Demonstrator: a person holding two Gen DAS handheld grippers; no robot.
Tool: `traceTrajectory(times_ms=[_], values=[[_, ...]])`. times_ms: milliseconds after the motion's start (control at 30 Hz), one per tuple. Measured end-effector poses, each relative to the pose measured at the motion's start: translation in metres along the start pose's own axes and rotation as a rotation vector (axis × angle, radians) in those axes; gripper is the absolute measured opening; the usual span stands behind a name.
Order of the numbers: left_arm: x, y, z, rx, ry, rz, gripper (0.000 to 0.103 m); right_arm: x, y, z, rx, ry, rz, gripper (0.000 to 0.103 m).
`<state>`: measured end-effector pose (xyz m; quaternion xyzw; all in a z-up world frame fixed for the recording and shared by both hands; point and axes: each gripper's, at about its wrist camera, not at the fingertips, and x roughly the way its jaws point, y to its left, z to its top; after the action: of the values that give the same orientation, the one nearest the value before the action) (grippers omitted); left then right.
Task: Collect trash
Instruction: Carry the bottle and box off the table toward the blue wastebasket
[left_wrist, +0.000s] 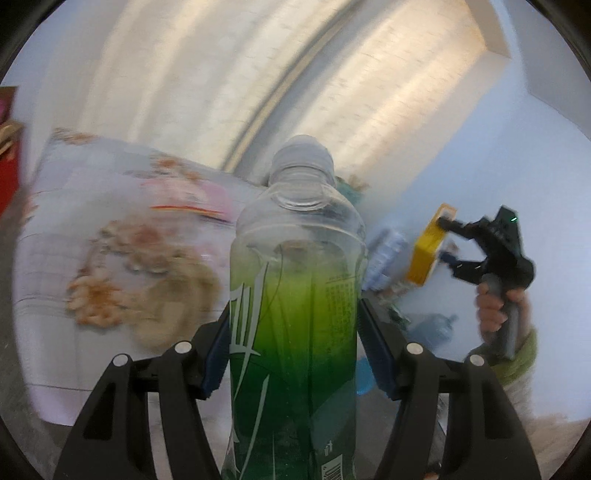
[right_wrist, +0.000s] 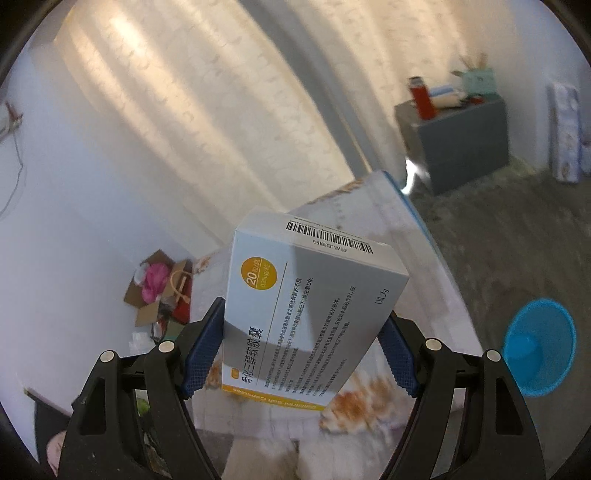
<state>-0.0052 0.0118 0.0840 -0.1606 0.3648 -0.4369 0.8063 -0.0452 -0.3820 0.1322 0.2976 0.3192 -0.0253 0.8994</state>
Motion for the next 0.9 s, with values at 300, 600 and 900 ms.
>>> traceTrajectory(times_ms=[300, 600, 900], values=[[-0.015, -0.087, 0.009, 0.148, 0.124, -0.416, 0.062, -0.046, -0.056, -0.024, 0.106, -0.07, -0.026, 0.073], [-0.004, -0.147, -0.005, 0.306, 0.238, -0.715, 0.062, -0.051, -0.081, -0.031, 0.157, -0.081, 0.011, 0.073], [0.035, -0.163, -0.011, 0.355, 0.328, -0.785, 0.062, -0.069, -0.105, -0.042, 0.185, -0.118, 0.008, 0.073]])
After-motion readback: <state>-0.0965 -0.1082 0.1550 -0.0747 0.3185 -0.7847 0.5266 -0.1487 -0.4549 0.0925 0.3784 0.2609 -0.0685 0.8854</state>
